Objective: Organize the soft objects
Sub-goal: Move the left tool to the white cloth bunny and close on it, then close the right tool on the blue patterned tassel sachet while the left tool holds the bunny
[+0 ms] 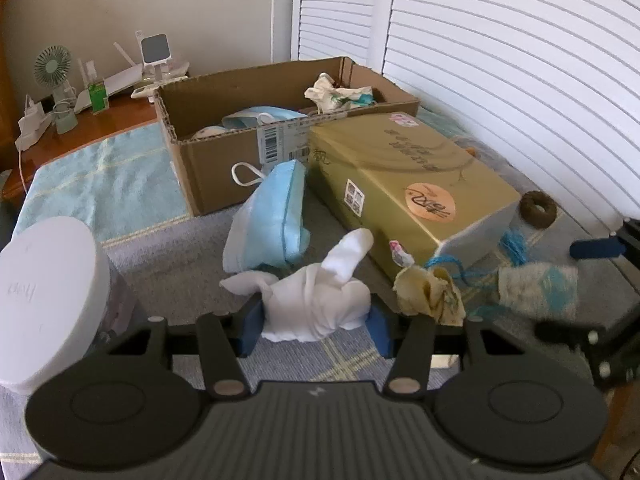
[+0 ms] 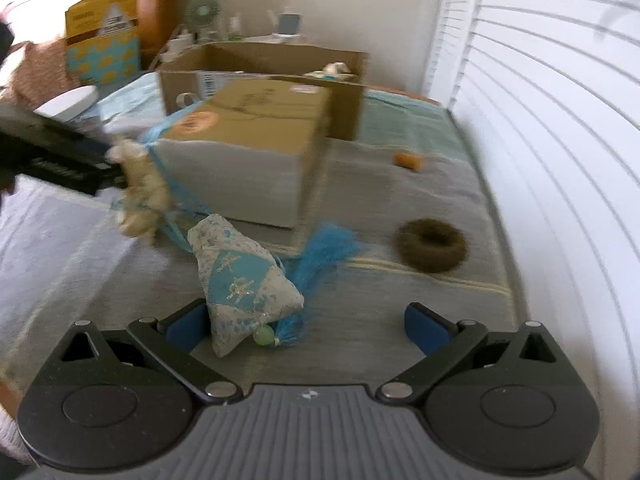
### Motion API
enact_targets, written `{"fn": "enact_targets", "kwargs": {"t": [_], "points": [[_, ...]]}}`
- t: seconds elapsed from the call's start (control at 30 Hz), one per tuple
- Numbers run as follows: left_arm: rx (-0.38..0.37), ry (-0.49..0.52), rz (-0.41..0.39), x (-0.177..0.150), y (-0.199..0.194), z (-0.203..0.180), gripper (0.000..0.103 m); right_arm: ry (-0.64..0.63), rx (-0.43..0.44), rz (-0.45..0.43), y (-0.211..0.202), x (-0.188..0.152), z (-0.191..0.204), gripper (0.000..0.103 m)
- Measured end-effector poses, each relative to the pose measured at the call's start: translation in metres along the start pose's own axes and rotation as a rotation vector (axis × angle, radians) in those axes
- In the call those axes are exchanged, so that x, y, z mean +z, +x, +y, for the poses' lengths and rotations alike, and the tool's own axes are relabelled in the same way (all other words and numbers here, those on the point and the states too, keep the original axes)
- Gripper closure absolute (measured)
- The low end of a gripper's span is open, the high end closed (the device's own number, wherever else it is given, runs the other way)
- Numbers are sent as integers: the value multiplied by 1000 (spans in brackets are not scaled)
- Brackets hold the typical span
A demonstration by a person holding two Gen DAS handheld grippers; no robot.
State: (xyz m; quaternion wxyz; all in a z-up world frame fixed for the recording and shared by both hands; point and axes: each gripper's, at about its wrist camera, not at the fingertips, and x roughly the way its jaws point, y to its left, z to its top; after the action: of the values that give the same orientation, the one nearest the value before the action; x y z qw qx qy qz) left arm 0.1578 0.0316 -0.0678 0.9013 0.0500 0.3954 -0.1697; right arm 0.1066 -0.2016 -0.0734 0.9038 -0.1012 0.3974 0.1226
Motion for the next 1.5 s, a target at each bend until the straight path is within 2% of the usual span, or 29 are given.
{"fn": "enact_targets", "kwargs": {"t": [0.17, 0.3, 0.43, 0.5, 0.67, 0.8, 0.9, 1.03, 1.5], "points": [[-7, 0, -3, -5, -11, -2, 50, 47, -19, 21, -3, -1, -12, 0], [-5, 9, -7, -8, -18, -2, 50, 44, 10, -16, -15, 0, -7, 2], [-6, 26, -2, -11, -22, -4, 50, -1, 34, -41, -23, 7, 5, 5], [-10, 30, 4, -13, -24, -4, 50, -34, 49, -39, -23, 11, 13, 11], [-22, 44, 0, -17, -28, -4, 50, -123, 55, -25, -25, 17, 35, 15], [-37, 41, -12, -18, -29, -3, 50, -148, 9, 21, -27, 18, 43, 16], [-46, 42, -15, -18, -29, -2, 50, -136, -10, 76, -29, 16, 44, 16], [-52, 45, -17, -20, -29, 0, 50, -91, 40, 143, -29, 15, 46, 20], [-61, 34, -13, -21, -27, 1, 50, -41, 10, 124, 5, 41, 42, 21]]}}
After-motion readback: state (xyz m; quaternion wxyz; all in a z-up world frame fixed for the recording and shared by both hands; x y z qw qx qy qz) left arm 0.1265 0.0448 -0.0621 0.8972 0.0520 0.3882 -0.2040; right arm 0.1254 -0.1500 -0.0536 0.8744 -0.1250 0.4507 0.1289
